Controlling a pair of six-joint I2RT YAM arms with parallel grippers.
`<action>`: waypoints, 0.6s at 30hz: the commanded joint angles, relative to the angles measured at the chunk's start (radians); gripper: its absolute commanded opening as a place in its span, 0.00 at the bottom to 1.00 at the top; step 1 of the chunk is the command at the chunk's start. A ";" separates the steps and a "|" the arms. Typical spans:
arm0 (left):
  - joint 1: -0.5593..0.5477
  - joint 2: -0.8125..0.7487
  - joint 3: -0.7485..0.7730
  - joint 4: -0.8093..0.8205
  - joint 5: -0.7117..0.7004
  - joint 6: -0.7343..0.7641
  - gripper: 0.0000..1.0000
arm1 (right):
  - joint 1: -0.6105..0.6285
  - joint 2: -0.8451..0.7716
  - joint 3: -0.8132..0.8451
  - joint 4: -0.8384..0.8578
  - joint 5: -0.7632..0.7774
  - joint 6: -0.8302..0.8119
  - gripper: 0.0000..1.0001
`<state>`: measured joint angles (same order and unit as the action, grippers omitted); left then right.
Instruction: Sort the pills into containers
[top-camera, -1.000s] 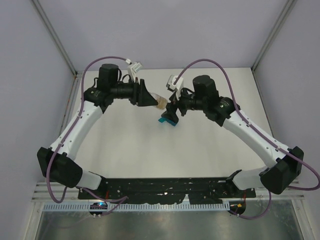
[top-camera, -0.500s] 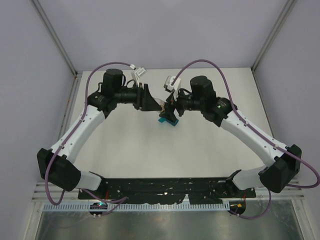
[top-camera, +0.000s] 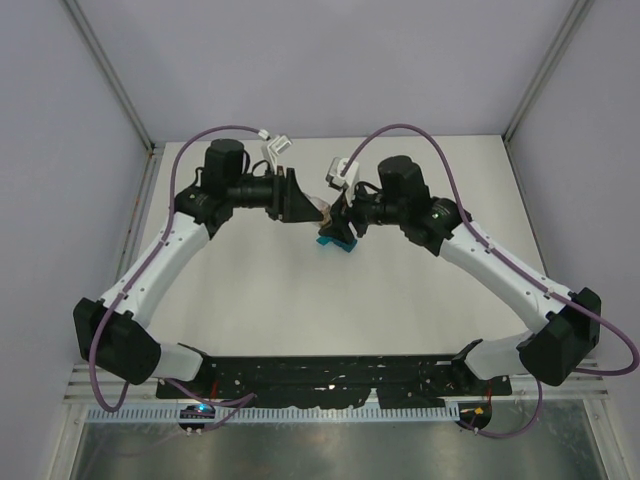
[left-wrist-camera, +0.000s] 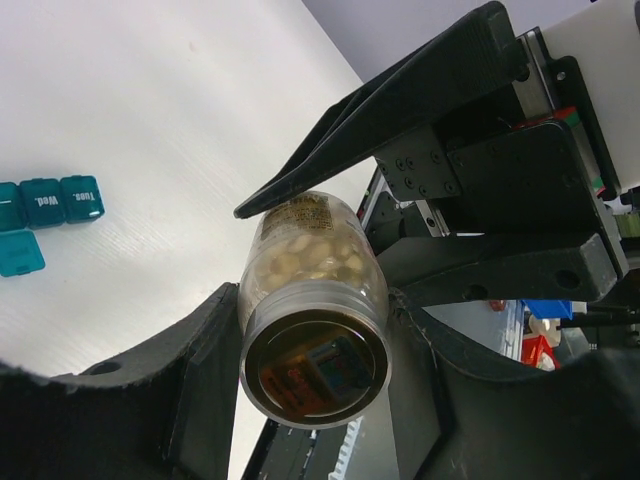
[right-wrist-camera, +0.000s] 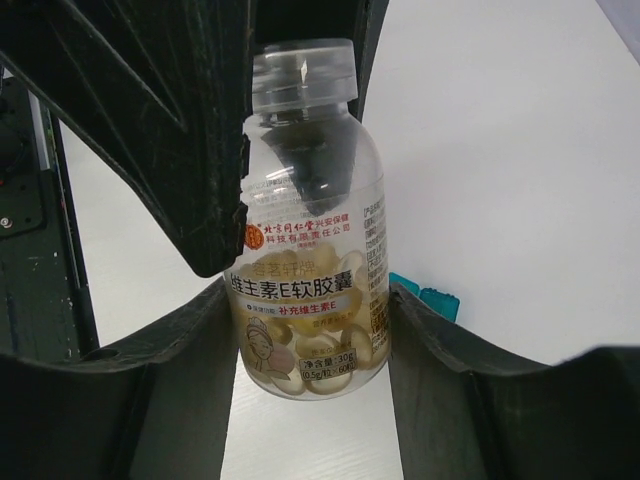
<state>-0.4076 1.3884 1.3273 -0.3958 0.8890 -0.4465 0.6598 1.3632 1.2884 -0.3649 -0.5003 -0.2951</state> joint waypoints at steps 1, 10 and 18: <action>-0.002 -0.048 -0.004 0.049 0.045 0.003 0.04 | 0.004 -0.026 -0.008 0.037 -0.026 -0.013 0.41; -0.002 -0.046 0.015 0.015 0.074 0.113 0.62 | 0.006 -0.081 -0.018 -0.051 -0.075 -0.065 0.05; 0.013 -0.091 0.046 -0.087 0.110 0.320 1.00 | 0.006 -0.111 -0.034 -0.154 -0.116 -0.107 0.05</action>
<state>-0.4072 1.3663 1.3216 -0.4358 0.9451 -0.2756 0.6605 1.2987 1.2644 -0.4782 -0.5701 -0.3687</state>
